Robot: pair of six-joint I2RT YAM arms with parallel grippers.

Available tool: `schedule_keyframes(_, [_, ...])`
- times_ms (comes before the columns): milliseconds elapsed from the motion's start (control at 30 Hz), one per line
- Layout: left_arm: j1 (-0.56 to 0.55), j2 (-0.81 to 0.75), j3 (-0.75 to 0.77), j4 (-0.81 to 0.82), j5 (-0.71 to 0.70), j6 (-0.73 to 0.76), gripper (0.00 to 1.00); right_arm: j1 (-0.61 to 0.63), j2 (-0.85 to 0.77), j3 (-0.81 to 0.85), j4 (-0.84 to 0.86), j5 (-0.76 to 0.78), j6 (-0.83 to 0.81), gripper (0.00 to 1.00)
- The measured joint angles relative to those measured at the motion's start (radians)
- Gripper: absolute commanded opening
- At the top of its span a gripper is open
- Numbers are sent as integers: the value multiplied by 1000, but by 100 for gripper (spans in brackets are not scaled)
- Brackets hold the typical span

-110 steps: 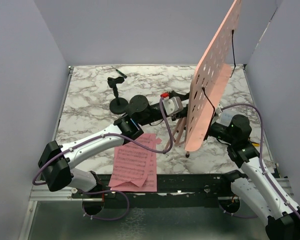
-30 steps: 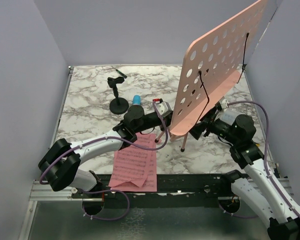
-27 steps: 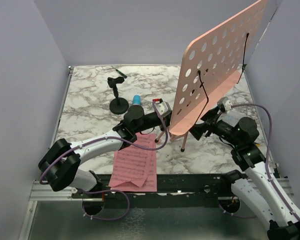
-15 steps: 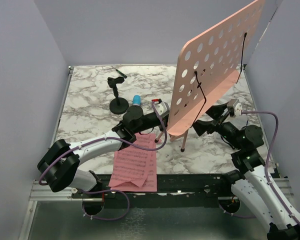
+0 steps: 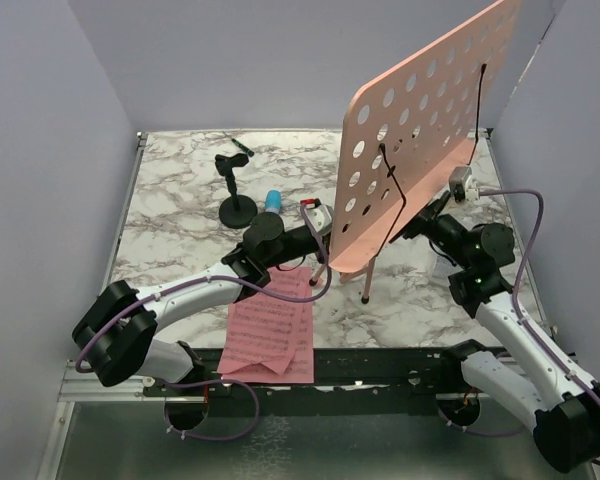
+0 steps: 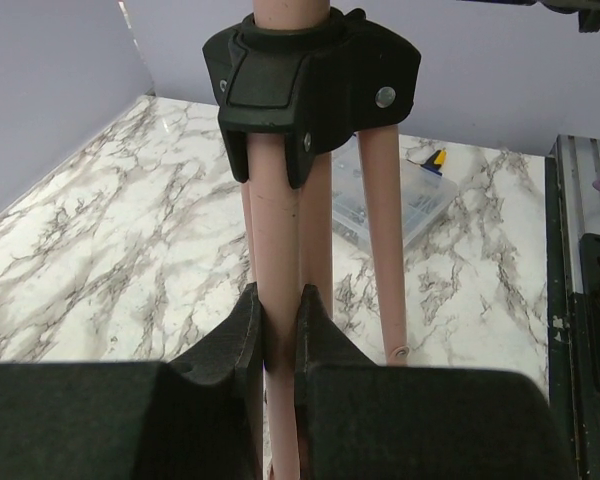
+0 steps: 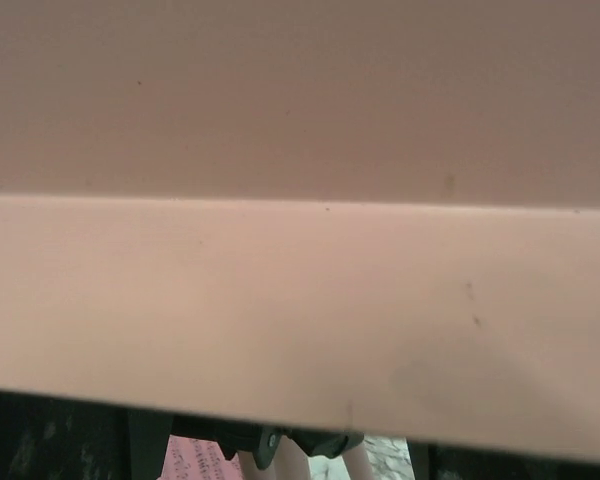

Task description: Set up the instrument practice props

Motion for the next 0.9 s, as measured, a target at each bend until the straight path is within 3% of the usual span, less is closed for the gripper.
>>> schedule_keyframes(133, [6, -1, -1, -1, -1, 0, 0, 0, 56, 0, 104, -33, 55, 54])
schedule_keyframes(333, [8, -1, -1, -3, -9, -3, 0, 0, 107, 2, 210, -57, 121, 34])
schedule_keyframes(500, [11, -1, -1, -3, -15, -10, 0, 0, 137, 11, 256, -87, 140, 4])
schedule_keyframes(900, [10, -1, -1, 2, -34, -12, 0, -10, 148, 13, 289, -102, 103, 1])
